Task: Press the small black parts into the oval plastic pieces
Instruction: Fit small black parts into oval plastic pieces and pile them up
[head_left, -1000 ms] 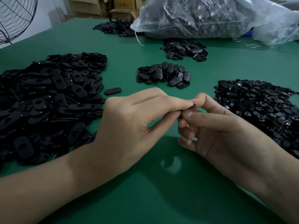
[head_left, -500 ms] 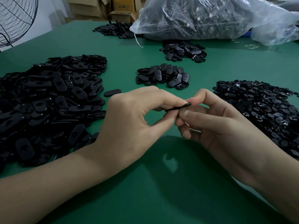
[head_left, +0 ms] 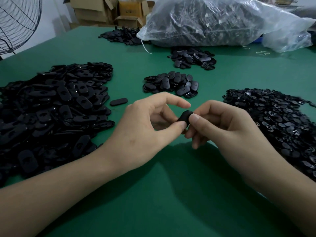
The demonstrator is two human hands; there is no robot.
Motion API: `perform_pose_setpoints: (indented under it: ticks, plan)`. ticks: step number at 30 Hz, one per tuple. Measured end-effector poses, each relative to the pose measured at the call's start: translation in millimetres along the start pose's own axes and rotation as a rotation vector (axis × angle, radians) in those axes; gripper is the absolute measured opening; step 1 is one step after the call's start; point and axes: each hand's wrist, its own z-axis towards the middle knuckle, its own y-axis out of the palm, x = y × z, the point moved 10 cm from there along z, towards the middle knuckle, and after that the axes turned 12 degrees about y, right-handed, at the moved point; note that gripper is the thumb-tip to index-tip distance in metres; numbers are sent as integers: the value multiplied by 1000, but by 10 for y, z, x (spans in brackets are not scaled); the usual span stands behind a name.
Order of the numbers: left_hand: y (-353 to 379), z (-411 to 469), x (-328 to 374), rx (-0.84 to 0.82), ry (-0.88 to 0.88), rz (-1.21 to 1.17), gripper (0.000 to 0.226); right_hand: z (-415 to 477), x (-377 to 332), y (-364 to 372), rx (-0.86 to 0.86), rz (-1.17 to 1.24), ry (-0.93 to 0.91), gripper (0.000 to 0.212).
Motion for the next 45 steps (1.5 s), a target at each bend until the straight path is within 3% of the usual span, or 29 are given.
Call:
perform_pose_setpoints:
  ticks: [4,9,21,28,32,36,39,45]
  plan:
    - [49,59,94,-149,54,101,50,25,49,-33,-5,90,53,17]
    - [6,175,201,-226,129,261,49,35,122,-39,-31,162,110,19]
    - [-402,1301,-858,-1,-119,631,45,26,85,-120,96,-58,16,11]
    - [-308,1348,-1044,-48,-211,659,66,37,53,-264,185,-93,-3,11]
    - [-452,1248,-872,-118,-217,605,42,26,37,-343,254,-215,-27,10]
    - [-816,1070,-854,-337,-318,952,35,22,-16,-339,299,-526,-70,12]
    - [-1223,927,-904,-365,-416,1207,35,39,-61,-376,346,-718,-99,13]
    - [-1434,704,-1087,-397,-491,1357,21,156,-123,-551,377,-830,-46,13]
